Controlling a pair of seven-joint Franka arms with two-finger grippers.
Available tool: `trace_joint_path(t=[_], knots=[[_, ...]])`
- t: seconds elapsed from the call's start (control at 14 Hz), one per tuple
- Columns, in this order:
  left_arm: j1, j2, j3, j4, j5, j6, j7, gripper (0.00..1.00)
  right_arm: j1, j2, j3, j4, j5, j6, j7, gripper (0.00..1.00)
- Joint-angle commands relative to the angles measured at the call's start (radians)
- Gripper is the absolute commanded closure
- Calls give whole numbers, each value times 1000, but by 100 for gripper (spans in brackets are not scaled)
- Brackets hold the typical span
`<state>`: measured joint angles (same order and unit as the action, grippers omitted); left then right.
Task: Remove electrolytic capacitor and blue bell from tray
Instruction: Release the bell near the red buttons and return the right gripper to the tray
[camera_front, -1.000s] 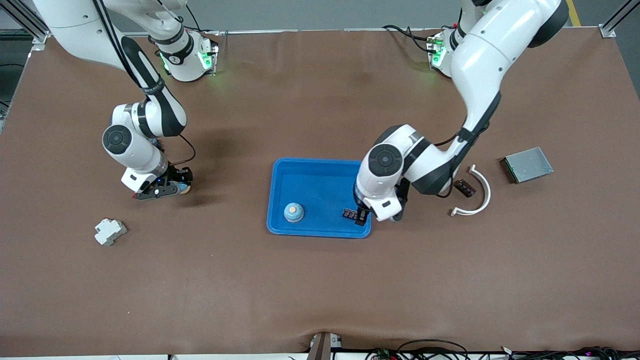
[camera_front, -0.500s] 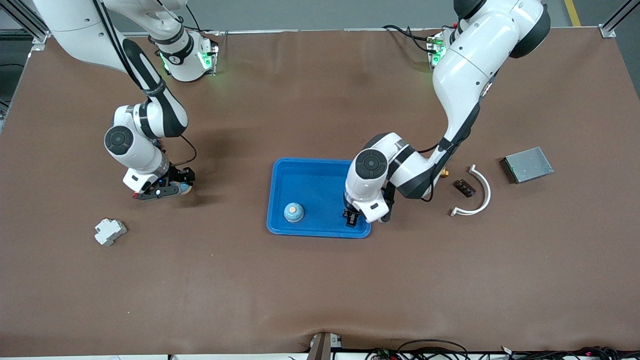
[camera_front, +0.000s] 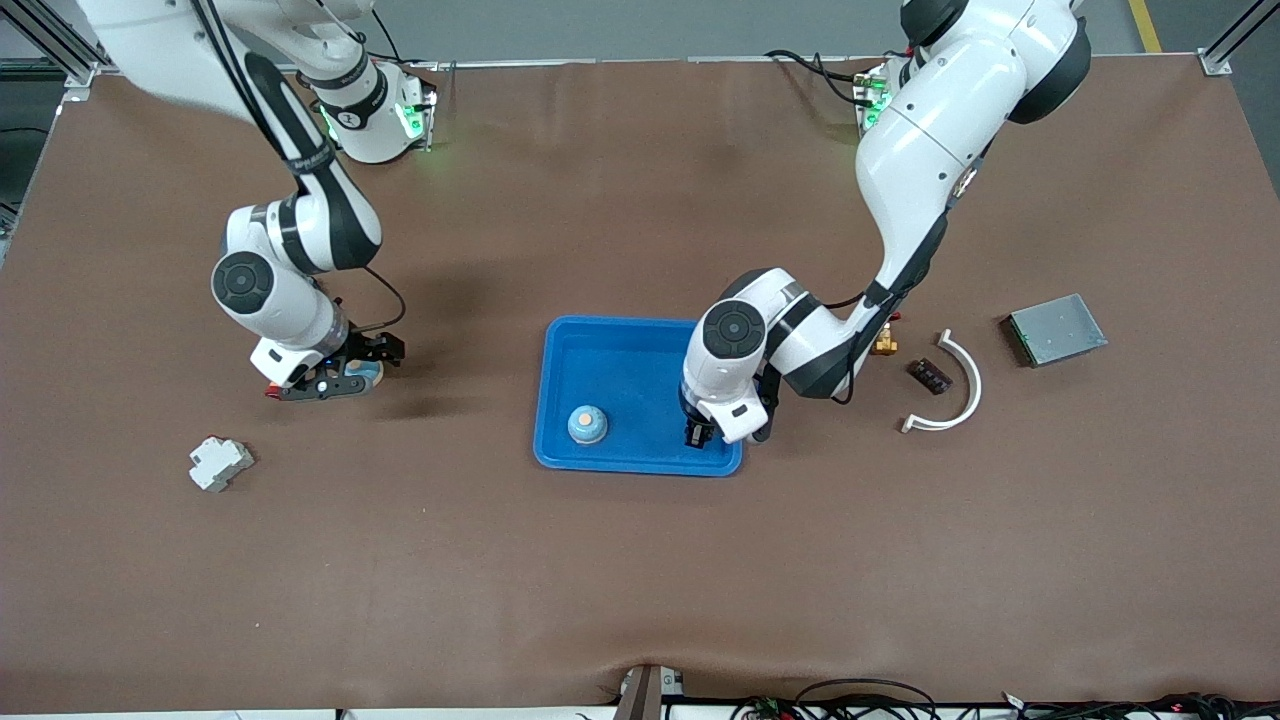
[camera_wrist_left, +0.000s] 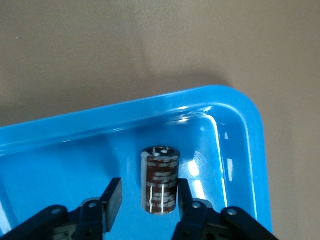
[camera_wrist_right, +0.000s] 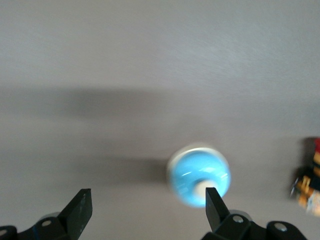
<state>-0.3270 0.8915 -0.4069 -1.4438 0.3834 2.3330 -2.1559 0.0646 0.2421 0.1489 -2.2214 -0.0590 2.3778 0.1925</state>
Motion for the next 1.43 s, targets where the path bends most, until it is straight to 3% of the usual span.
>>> trace_joint_path(t=[0.0, 0.07, 0.14, 0.43, 0.64, 0.93, 1.21, 1.36], knots=[[-14, 24, 11, 23, 14, 6, -10, 70, 14, -32, 119, 121, 14, -150, 228, 0], [-14, 23, 11, 23, 14, 6, -9, 81, 20, -27, 153, 153, 18, -155, 296, 0], [-12, 20, 13, 26, 14, 6, 10, 100, 26, -17, 173, 186, 19, -154, 342, 0], [23, -63, 7, 28, 9, -72, 74, 100, 124, 86, 175, 334, 47, -154, 522, 0], [103, -153, -18, 26, -15, -162, 232, 100, 176, 196, 172, 445, 25, -146, 619, 0], [215, -212, -26, 17, -44, -305, 492, 100, 245, 333, 167, 589, -106, -155, 784, 0], [319, -218, -24, 2, -40, -382, 704, 100, 279, 451, 162, 699, -130, -144, 838, 0], [373, -220, -24, -12, -35, -385, 801, 100, 338, 503, 109, 750, -165, -144, 890, 0]])
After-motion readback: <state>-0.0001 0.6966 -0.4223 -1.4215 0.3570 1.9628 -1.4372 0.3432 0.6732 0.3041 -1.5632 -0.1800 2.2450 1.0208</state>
